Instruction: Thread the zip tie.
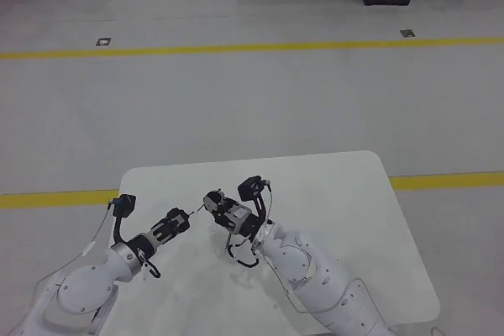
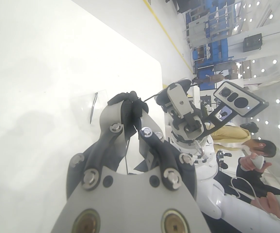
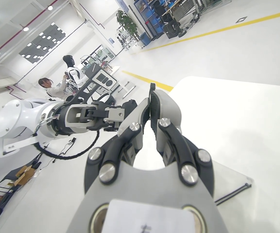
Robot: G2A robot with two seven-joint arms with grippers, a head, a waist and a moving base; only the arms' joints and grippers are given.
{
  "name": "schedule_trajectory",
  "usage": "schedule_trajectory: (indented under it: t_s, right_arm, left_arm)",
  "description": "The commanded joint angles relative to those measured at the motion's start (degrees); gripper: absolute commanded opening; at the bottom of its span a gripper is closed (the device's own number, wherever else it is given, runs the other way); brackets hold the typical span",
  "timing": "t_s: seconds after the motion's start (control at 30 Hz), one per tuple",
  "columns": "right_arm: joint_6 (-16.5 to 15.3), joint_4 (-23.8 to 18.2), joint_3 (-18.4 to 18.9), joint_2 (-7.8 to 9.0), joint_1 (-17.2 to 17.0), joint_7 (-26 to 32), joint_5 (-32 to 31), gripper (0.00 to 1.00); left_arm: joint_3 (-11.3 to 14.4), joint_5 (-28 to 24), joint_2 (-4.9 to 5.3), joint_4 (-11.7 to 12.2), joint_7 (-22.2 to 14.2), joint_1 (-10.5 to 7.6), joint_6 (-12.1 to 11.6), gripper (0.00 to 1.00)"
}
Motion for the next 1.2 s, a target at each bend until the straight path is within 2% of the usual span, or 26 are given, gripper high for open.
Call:
schedule_trajectory:
  t_s: [0.0,0.57,1.17]
  right_arm:
    - [0.1,0.0,-0.1,-0.01,0.0,0.0,-0.2,0.0]
    - [1.3,3.1,-2.5,-0.8,2.7,-1.2,-1.6,0.0]
    - [1.4,3.6,-2.5,-0.88,2.3,-2.1,-2.5,0.0]
  left_arm:
    - [0.0,0.0,0.0,0.0,0.0,0.0,0.0,0.0]
    - [0.0,0.0,0.0,0.0,0.0,0.0,0.0,0.0]
    - [0.0,0.0,0.0,0.0,0.0,0.0,0.0,0.0]
